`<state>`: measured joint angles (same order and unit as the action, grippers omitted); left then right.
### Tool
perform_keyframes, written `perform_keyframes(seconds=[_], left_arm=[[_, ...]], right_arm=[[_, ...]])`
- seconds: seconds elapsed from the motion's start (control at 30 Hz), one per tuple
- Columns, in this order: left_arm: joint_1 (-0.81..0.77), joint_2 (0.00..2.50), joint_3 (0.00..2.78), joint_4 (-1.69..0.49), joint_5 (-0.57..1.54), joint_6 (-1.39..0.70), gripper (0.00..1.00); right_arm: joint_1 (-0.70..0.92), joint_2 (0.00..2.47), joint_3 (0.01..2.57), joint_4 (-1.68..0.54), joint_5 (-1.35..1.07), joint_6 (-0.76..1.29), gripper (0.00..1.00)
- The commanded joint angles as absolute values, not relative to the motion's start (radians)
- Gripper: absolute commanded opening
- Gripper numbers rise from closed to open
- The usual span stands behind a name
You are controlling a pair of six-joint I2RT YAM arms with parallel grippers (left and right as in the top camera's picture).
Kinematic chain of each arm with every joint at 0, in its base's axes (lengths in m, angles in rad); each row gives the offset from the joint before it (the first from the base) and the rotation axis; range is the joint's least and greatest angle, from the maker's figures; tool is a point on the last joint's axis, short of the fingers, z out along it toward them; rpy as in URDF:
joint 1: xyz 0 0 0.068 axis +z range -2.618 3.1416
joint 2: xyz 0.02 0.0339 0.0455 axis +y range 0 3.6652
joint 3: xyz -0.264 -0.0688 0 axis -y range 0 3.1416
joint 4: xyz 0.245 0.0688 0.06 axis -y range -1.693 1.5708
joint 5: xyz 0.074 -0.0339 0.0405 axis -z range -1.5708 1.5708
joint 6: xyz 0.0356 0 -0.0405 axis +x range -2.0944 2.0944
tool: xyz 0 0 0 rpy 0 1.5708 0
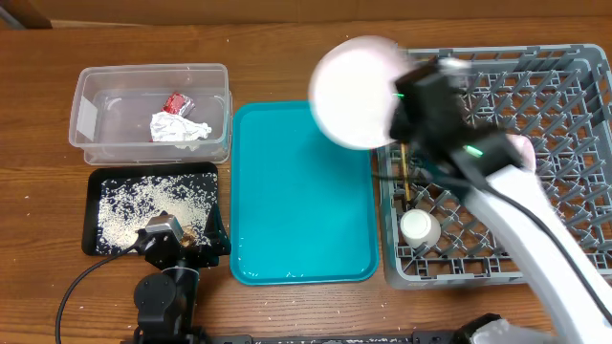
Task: Sort waste into correct bins and load items into the dishwasher
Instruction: 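Lift the white plate into the rack and stand it upright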
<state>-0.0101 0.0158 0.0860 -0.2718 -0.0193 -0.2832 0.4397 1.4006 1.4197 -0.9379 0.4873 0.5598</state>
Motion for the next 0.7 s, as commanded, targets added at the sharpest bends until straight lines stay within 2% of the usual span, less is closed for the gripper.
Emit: perform_keyframes(seconds=[0.0, 0.1, 0.3, 0.47, 0.67], left_arm=[[0.0, 0.004, 0.082, -0.268, -0.026, -0.292, 1.0], [0.0, 0.004, 0.082, -0.268, -0.026, -0.292, 1.0], [0.0, 0.004, 0.082, -0.268, -0.026, -0.292, 1.0], [0.0, 0.004, 0.082, -0.268, -0.026, -0.292, 1.0], [0.0, 0.004, 0.082, -0.268, -0.026, -0.292, 1.0]], right_arm=[[0.381, 1.356, 1.422, -0.993, 0.953, 0.511, 0.04], [0.298, 1.356, 1.421, -1.057, 1.134, 0.512, 0.04], [0.105, 1.412, 1.419, -1.066, 1.268, 0.51, 0.04], [0.006, 1.502, 1.419, -1.058, 1.309, 0.399, 0.04], [-0.041, 1.593, 1.419, -1.039, 1.396, 0.243, 0.04]])
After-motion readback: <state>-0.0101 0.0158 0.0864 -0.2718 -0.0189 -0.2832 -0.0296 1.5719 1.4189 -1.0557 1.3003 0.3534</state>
